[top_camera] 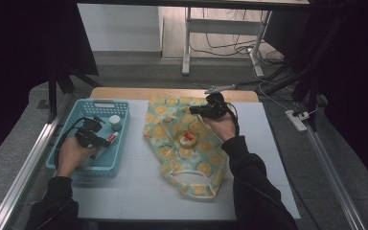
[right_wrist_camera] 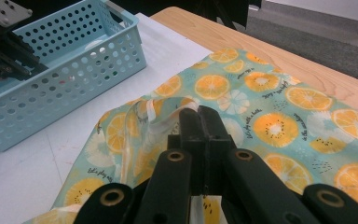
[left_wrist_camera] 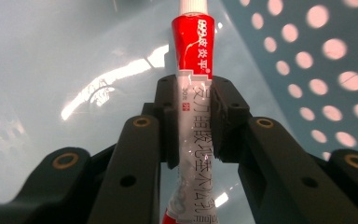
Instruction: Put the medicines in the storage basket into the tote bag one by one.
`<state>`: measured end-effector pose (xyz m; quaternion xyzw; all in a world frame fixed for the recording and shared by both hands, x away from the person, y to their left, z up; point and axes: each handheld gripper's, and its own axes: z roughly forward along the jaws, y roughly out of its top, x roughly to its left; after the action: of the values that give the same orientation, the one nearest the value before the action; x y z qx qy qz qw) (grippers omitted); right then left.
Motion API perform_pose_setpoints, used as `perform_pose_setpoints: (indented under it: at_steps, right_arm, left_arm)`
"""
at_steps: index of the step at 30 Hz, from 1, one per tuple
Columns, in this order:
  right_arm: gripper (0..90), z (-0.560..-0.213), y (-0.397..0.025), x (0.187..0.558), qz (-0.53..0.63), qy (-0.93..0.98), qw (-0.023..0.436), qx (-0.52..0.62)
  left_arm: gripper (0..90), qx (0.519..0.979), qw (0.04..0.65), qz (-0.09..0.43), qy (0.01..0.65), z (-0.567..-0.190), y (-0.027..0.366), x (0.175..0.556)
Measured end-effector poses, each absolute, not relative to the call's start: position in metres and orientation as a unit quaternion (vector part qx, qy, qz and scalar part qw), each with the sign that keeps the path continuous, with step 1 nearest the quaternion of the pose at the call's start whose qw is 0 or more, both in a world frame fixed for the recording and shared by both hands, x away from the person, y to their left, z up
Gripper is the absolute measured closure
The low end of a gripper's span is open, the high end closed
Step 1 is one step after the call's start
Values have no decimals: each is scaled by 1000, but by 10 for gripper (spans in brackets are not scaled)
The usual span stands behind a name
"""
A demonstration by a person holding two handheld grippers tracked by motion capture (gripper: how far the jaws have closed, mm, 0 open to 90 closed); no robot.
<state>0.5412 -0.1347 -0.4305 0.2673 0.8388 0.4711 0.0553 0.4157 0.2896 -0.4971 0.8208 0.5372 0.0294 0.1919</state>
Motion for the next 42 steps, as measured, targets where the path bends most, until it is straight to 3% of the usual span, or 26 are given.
perform_pose_setpoints:
  at_steps: [19,42]
  right_arm:
    - [900,-428,-136,540,476,836,56,266]
    - [900,-426,-136,538,482,834,56,263]
  left_arm:
    - [746,817,258,67,512,-453,284,400]
    - [746,842,318,54,432,-421,217,393]
